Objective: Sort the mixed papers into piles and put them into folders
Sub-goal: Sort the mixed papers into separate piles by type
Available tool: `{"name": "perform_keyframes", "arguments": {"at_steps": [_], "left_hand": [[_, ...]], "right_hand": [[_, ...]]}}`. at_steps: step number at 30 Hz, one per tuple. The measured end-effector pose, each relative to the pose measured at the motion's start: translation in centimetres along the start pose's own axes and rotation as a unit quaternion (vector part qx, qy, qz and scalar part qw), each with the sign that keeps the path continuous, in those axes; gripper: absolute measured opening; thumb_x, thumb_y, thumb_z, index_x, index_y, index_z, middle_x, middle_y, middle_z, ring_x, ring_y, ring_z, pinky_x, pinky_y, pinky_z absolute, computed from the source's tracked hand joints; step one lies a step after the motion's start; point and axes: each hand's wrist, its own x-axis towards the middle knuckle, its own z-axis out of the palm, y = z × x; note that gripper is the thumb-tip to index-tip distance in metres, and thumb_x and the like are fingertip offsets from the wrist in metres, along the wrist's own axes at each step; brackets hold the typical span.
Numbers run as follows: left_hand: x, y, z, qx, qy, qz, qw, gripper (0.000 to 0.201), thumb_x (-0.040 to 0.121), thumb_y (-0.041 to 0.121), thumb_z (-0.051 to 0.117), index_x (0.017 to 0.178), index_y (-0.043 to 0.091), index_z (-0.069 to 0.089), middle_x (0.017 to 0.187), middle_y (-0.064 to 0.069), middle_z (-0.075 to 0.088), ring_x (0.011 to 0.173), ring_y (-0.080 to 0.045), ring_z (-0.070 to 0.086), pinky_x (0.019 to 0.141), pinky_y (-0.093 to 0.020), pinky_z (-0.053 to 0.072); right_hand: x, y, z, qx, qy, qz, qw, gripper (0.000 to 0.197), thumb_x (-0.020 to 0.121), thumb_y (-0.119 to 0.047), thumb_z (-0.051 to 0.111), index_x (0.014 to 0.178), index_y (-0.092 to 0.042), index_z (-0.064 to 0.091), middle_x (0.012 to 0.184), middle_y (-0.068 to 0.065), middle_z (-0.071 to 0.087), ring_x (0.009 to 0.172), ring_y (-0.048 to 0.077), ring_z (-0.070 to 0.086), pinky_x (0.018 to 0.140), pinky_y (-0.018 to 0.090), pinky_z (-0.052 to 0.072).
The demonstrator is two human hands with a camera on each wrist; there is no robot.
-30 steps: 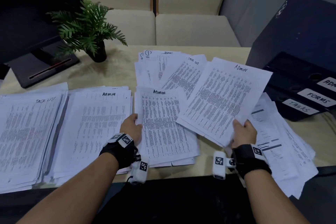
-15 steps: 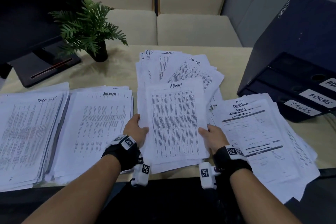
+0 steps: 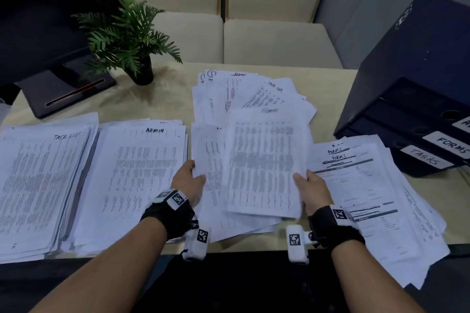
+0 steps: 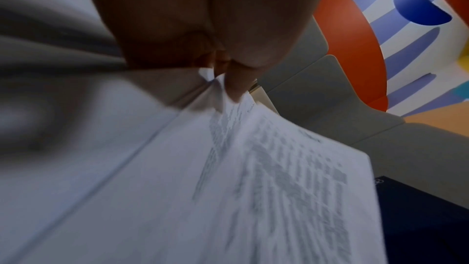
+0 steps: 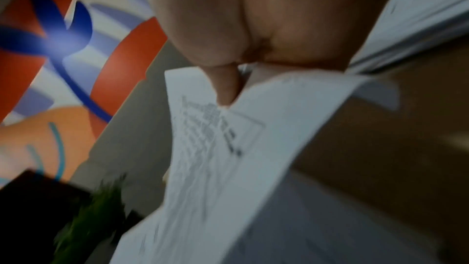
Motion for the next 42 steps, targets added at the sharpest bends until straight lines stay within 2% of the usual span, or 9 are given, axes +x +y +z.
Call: {"name": "perform_keyframes", "arguments": {"at_steps": [4, 9, 15, 20, 25, 31, 35, 39, 42], "left_hand": [[-0.5, 0.4, 0.3, 0.0, -0.006, 0.01, 1.0, 0.041, 0.091, 0.028, 0.062, 0.126, 0.012, 0.048, 0.12, -0.006, 0.062, 0.098, -0.024, 0.06, 0.074, -0.026, 0.044], [-0.9, 1.3, -0.1, -0.05, -0.017, 0.057, 0.997, 0.045, 0.088, 0.003, 0.061, 0.129, 0.013, 0.044, 0.127, -0.005, 0.059, 0.119, -0.021, 0.056, 0.103, -0.039, 0.045], [-1.1, 1.6, -4.3, -0.141, -0.015, 0.1, 0.985, 0.055, 0.088, 0.002, 0.059, 0.133, 0.024, 0.035, 0.112, -0.006, 0.066, 0.1, -0.019, 0.065, 0.094, -0.046, 0.051], [-1.4, -1.8, -9.5, -0.089, 0.036, 0.073, 0.993, 0.08, 0.093, 0.004, 0.052, 0.143, 0.051, 0.012, 0.142, -0.008, 0.045, 0.129, -0.022, 0.046, 0.1, -0.038, 0.045], [-1.5, -7.2, -14.6, 0.024, 0.062, 0.029, 0.997, 0.059, 0.093, -0.002, 0.043, 0.142, 0.03, 0.038, 0.15, 0.003, 0.037, 0.088, -0.019, 0.066, 0.051, -0.012, 0.047], [-0.7, -8.0, -19.7, 0.083, 0.071, 0.022, 0.994, 0.058, 0.092, 0.01, 0.055, 0.146, 0.013, 0.034, 0.158, -0.008, 0.018, 0.142, -0.023, 0.026, 0.113, -0.032, 0.025], [-1.3, -6.3, -19.7, 0.098, 0.062, 0.069, 0.991, 0.054, 0.09, 0.013, 0.057, 0.142, 0.016, 0.041, 0.155, -0.006, 0.026, 0.141, -0.02, 0.027, 0.111, -0.029, 0.024], [-1.3, -2.9, -17.1, 0.068, 0.023, 0.099, 0.992, 0.047, 0.091, 0.012, 0.055, 0.137, 0.018, 0.047, 0.147, 0.0, 0.039, 0.081, -0.018, 0.055, 0.075, -0.021, 0.042], [-0.6, -0.1, -14.2, 0.08, -0.01, 0.124, 0.989, 0.046, 0.09, 0.011, 0.055, 0.135, 0.017, 0.048, 0.145, -0.002, 0.04, 0.102, -0.026, 0.058, 0.087, -0.024, 0.042]], "right_hand": [[-0.5, 0.4, 2.1, -0.059, -0.114, 0.006, 0.992, 0.014, 0.097, -0.016, 0.055, 0.101, -0.016, 0.069, 0.096, 0.003, 0.074, 0.09, 0.024, 0.07, 0.088, 0.044, 0.055], [-0.4, -0.6, 3.6, -0.038, -0.057, -0.047, 0.997, 0.015, 0.088, -0.02, 0.067, 0.101, -0.019, 0.062, 0.1, 0.001, 0.069, 0.095, 0.025, 0.066, 0.089, 0.042, 0.053], [-1.1, -3.0, 6.4, 0.071, -0.151, -0.041, 0.985, 0.061, 0.07, -0.056, 0.075, 0.117, -0.02, 0.06, 0.11, 0.003, 0.07, 0.105, 0.022, 0.064, 0.099, 0.046, 0.048], [-2.9, -4.0, 12.3, 0.01, -0.182, -0.062, 0.981, 0.027, 0.076, -0.039, 0.064, 0.103, -0.036, 0.063, 0.113, 0.001, 0.07, 0.108, 0.024, 0.064, 0.099, 0.053, 0.048], [-7.6, -5.3, 20.1, -0.094, -0.171, -0.091, 0.977, 0.022, 0.095, -0.024, 0.057, 0.116, -0.02, 0.056, 0.119, 0.001, 0.064, 0.109, 0.021, 0.06, 0.1, 0.04, 0.047], [-9.8, -4.9, 25.6, -0.221, -0.154, -0.09, 0.959, 0.018, 0.096, -0.029, 0.057, 0.091, -0.012, 0.052, 0.095, 0.001, 0.06, 0.085, 0.019, 0.054, 0.067, 0.026, 0.04], [-10.0, -4.8, 24.9, -0.287, -0.112, -0.084, 0.948, 0.031, 0.092, -0.039, 0.059, 0.076, -0.013, 0.052, 0.075, 0.004, 0.059, 0.072, 0.022, 0.055, 0.061, 0.028, 0.039], [-8.2, -5.1, 21.1, -0.211, -0.068, -0.048, 0.974, 0.031, 0.086, -0.042, 0.064, 0.072, -0.016, 0.054, 0.075, 0.005, 0.065, 0.065, 0.022, 0.06, 0.064, 0.032, 0.05], [-5.7, -5.9, 17.0, -0.181, -0.024, -0.042, 0.982, 0.032, 0.085, -0.042, 0.066, 0.07, -0.017, 0.053, 0.08, 0.009, 0.067, 0.068, 0.026, 0.059, 0.073, 0.039, 0.053]]}}
